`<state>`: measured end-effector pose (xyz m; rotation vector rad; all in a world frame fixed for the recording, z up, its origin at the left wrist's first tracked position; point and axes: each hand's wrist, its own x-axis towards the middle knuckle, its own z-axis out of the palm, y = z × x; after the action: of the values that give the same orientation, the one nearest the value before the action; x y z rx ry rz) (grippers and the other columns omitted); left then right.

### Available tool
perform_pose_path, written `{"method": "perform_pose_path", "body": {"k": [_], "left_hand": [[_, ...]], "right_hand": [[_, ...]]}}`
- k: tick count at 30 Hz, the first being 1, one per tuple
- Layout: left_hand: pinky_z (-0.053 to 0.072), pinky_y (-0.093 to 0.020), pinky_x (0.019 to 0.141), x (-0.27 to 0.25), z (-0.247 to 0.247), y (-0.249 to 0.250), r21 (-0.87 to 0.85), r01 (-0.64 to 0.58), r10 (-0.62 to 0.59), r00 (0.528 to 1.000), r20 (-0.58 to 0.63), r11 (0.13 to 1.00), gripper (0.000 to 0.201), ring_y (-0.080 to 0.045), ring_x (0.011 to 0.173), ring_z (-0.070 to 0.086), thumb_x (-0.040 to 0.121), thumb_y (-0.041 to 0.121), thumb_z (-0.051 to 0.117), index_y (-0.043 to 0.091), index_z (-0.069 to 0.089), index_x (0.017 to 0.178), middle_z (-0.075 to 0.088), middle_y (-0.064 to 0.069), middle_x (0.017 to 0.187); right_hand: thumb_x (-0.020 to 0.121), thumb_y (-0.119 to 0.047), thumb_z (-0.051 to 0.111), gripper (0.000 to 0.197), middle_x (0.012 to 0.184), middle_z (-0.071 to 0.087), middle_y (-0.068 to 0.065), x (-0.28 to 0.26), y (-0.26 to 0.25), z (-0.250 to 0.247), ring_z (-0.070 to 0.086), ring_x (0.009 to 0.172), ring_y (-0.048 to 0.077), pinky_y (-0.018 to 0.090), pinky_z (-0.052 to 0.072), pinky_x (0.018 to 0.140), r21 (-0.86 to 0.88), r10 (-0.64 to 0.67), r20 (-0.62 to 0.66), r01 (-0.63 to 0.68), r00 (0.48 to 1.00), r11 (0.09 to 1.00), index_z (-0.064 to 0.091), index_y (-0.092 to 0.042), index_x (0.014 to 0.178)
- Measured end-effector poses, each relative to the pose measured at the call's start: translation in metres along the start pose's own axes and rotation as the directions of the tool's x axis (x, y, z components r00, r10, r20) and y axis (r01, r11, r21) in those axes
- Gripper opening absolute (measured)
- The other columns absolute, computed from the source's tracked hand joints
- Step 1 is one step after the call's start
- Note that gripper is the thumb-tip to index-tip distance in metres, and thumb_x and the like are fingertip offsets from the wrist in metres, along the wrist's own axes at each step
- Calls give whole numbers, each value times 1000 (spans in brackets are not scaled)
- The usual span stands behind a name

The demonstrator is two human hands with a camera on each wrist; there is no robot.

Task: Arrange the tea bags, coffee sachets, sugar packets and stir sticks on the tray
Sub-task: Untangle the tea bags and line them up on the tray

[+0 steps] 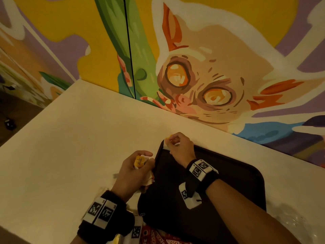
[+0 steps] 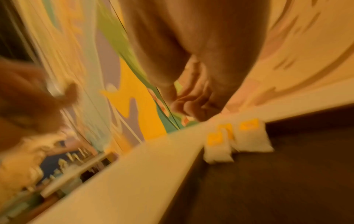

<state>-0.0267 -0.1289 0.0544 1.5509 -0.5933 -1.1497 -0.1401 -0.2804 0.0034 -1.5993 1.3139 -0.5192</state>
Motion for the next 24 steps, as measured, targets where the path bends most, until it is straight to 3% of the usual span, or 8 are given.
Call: {"method": "perform_pose_path", "body": {"k": [4, 7, 10, 12, 14, 17, 21, 24], "left_hand": [[49, -35, 44, -5, 8, 6, 63, -13, 9, 997, 74, 998, 19, -35, 56, 58, 90, 18, 65, 21, 58, 108, 63, -15, 74], [51, -54, 52, -12, 13, 8, 136, -99, 84, 990, 112, 986, 18, -49, 62, 61, 91, 15, 64, 18, 57, 106, 65, -21, 76], [51, -58, 54, -17, 16, 6, 192, -184, 144, 968, 203, 964, 20, -49, 69, 61, 90, 4, 61, 14, 57, 106, 67, -16, 82], [53, -55, 58, -21, 19, 6, 241, -229, 166, 952, 256, 943, 22, -44, 74, 64, 88, 2, 63, 14, 58, 106, 68, -13, 87], [56, -45, 59, -26, 23, 7, 270, -262, 177, 937, 301, 927, 18, -37, 72, 66, 89, 7, 64, 16, 59, 104, 68, -12, 85], [51, -21, 52, -35, 29, 8, 294, -309, 210, 922, 324, 904, 17, -9, 60, 65, 89, 5, 64, 19, 60, 97, 66, 0, 76], [49, -27, 38, -46, 31, 7, 301, -253, 147, 931, 333, 920, 11, -19, 48, 62, 89, 14, 67, 18, 59, 96, 64, -3, 68], [45, -25, 35, -51, 30, 4, 285, -203, 102, 938, 331, 937, 11, -21, 43, 57, 90, 17, 66, 18, 60, 99, 63, -5, 63]], "right_hand": [[92, -22, 66, 9, 90, 65, -2, -46, -44, -25, 61, 70, 4, 14, 49, 59, 139, -183, 227, 154, 957, 978, 67, -14, 97], [91, -22, 68, 7, 94, 69, -5, -78, -61, -44, 65, 79, 3, 21, 54, 70, 184, -292, 381, 238, 877, 954, 70, -22, 98], [85, -25, 75, 20, 100, 69, -9, -97, -57, -56, 60, 82, 5, 29, 54, 79, 106, -309, 450, 294, 838, 950, 72, -28, 106], [83, -26, 76, 22, 100, 68, -11, -105, -52, -60, 55, 77, 5, 28, 52, 74, 54, -307, 444, 317, 842, 947, 72, -33, 104], [84, -26, 76, 16, 97, 68, -11, -112, -47, -64, 58, 80, 4, 24, 51, 72, 36, -327, 415, 344, 849, 938, 73, -31, 99], [86, -21, 74, 12, 97, 71, -7, -121, -42, -69, 66, 90, 11, 30, 56, 81, 113, -344, 383, 326, 857, 939, 72, -30, 94], [91, -17, 67, 10, 98, 70, 0, -130, -34, -78, 66, 82, 9, 22, 52, 68, 212, -300, 338, 239, 892, 948, 69, -19, 100], [92, -11, 63, 15, 100, 70, 9, -133, -30, -86, 69, 82, 18, 30, 56, 69, 313, -284, 316, 184, 905, 932, 67, -9, 106]]}}
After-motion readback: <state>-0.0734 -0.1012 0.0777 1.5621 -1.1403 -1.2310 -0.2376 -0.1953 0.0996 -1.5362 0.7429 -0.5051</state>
